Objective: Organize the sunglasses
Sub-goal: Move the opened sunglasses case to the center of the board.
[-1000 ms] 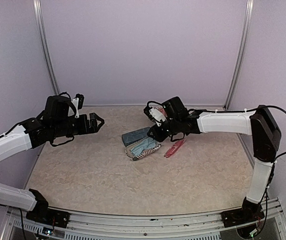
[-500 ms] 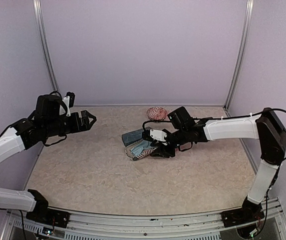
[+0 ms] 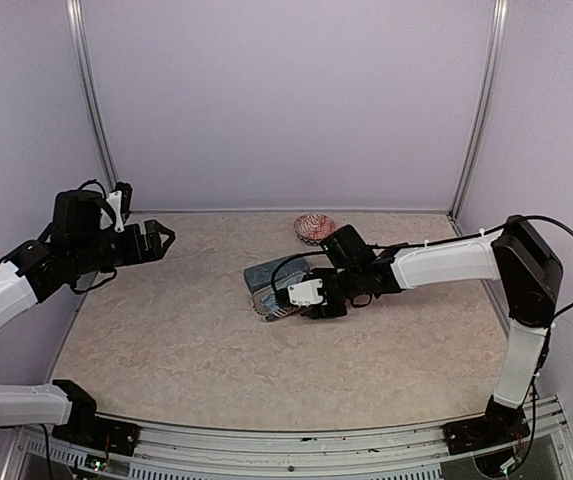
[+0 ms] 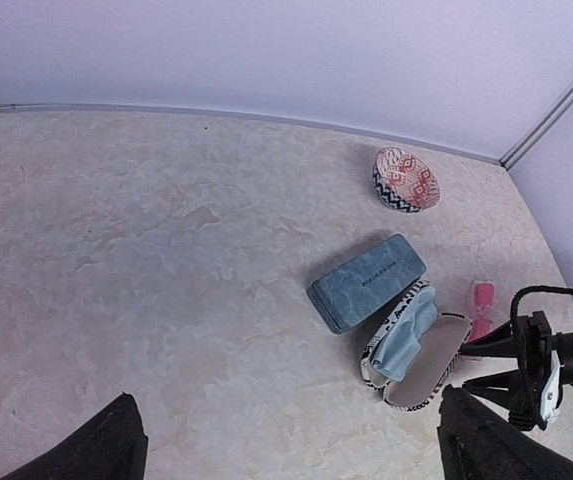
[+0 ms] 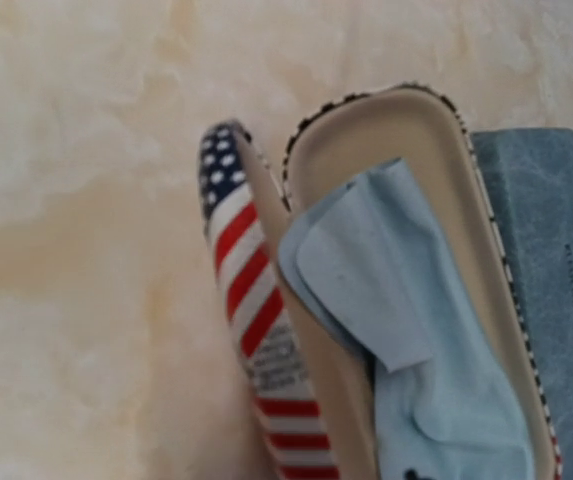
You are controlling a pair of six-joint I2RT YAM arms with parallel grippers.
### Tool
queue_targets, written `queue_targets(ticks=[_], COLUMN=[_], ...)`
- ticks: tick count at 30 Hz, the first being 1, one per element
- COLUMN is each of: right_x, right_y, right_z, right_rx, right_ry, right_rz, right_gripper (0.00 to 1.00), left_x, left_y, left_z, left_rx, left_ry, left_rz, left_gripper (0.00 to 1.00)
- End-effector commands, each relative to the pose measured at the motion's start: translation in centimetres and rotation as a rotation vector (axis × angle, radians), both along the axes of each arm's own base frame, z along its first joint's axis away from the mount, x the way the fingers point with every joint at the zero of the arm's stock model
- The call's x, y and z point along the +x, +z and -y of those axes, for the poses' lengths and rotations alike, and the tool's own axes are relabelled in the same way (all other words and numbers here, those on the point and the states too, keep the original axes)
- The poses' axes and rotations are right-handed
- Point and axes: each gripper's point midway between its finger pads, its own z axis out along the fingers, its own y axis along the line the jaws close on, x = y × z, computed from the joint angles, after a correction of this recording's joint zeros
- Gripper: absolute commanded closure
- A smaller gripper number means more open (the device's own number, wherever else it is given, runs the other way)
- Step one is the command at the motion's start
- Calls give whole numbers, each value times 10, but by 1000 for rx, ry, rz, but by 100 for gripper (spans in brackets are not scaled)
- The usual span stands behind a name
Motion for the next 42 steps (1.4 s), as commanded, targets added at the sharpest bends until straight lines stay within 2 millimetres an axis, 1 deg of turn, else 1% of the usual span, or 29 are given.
queue_targets(ticks=[1,6,10,16,20,23,25,27,29,33,42], right_x=[20,29,30,24,17,9,6,-1,-12,-35,-95], right_y=[-4,-19,-19,-14,-9,-9,-7,-4,1,2,-3], right_z=[-10,-13,-19,-23,-24,-25,-25,-26,-29,-28,-22], right_rx=[-60,-100,-90,-85,-79,-82,-79,-74,-64,-52,-17], right_ry=[1,-14,-16,-25,-26,-24,-31,-42,-49,-91,-200], right_rz=[147,206,216,206,182,172,171,165,157,117,-95], right_gripper=[51,52,57,72,85,97,100,100,100,100,100], left_x=[-3,-5,-5,-5,-6,-6,-6,-7,-7,-8,-9], left_y=[-6,-8,-9,-9,-10,-9,-8,-9,-9,-9,-11], left_z=[-3,-5,-6,-7,-6,-7,-7,-7,-7,-5,1], left_rx=[-4,-8,-9,-12,-15,-17,-19,-21,-22,-29,-45], left_ry=[-18,-16,-15,-13,-15,-15,-14,-15,-16,-22,-51], left_rz=[-5,-6,-8,-10,-13,-9,-8,-9,-7,-7,-16], left_gripper=[1,1,1,1,1,1,1,1,1,1,1])
